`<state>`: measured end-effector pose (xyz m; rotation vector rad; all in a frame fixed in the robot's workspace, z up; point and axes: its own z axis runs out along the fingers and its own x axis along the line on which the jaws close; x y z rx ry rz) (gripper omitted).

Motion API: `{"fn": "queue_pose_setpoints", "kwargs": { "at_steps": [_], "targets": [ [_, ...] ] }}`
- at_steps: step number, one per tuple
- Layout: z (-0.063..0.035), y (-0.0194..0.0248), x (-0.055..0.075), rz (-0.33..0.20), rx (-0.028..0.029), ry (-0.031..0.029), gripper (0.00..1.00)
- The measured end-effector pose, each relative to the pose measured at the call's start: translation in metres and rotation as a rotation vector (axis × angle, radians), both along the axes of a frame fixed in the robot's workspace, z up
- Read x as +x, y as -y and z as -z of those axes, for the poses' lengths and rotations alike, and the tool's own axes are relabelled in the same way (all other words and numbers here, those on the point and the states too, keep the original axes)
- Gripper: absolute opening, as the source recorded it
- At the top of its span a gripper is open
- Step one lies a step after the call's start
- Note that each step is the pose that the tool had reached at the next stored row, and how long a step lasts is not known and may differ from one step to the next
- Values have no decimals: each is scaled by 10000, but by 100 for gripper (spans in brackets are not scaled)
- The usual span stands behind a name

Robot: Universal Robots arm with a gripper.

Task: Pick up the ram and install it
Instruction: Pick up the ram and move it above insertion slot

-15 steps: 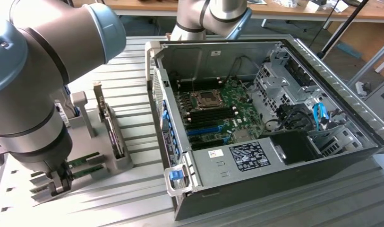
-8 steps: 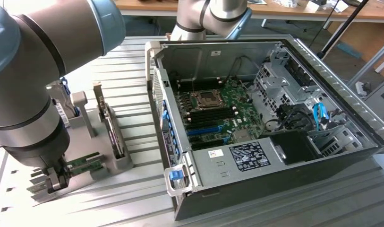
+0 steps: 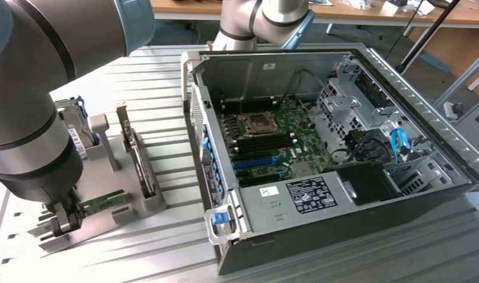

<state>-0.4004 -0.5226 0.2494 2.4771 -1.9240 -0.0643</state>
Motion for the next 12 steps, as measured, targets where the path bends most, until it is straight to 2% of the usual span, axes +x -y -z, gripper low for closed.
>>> {"fn": "queue_pose_setpoints", "kwargs": {
  "at_steps": [12],
  "targets": [
    [-282,0,0,0,0,0,13]
  ]
}}
